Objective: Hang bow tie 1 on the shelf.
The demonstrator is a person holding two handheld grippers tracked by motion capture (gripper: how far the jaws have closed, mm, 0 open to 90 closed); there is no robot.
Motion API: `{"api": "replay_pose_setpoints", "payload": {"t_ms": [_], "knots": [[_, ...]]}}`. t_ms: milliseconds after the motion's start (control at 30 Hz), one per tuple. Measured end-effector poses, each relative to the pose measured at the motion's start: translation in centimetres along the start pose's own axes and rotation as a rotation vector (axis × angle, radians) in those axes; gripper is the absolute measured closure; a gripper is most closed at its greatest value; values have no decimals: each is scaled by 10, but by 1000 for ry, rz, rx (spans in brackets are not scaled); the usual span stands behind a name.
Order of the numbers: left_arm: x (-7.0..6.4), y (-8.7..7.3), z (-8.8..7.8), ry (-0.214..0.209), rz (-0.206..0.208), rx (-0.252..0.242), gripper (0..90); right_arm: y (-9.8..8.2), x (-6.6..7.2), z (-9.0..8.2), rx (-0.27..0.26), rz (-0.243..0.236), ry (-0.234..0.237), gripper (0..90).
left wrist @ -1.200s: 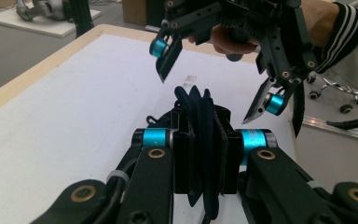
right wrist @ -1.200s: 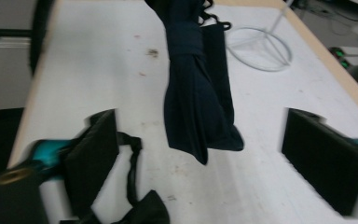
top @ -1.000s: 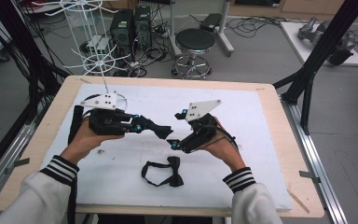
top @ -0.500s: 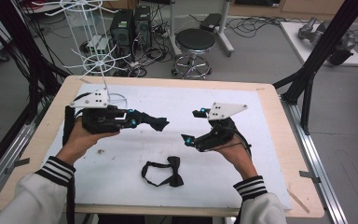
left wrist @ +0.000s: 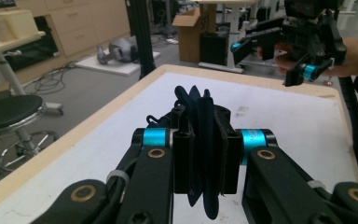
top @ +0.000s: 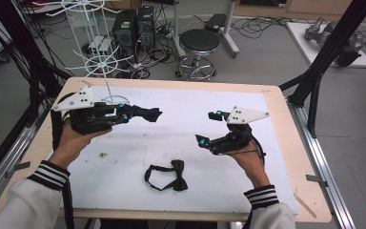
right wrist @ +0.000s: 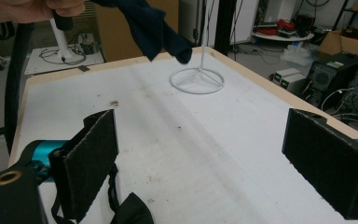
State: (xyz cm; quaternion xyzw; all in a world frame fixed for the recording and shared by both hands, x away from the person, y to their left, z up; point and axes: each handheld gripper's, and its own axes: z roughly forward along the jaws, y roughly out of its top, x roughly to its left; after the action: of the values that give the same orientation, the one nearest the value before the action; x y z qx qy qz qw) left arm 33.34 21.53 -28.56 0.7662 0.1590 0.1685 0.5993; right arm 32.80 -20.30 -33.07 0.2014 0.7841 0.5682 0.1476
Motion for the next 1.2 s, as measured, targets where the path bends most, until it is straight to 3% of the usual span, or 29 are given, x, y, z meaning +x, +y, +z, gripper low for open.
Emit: {"api": "replay_pose_setpoints", "payload": {"t_ms": [300, 633, 1200], "knots": [[5, 6, -18, 62, 8, -47, 800, -1, -1, -4, -7, 7, -13, 100], [16, 10, -34, 132, -15, -110, 800, -4, 0, -9, -30, 14, -23, 100], [37, 16, -46, 216, -20, -147, 799, -16, -2, -19, -45, 51, -35, 100]]}}
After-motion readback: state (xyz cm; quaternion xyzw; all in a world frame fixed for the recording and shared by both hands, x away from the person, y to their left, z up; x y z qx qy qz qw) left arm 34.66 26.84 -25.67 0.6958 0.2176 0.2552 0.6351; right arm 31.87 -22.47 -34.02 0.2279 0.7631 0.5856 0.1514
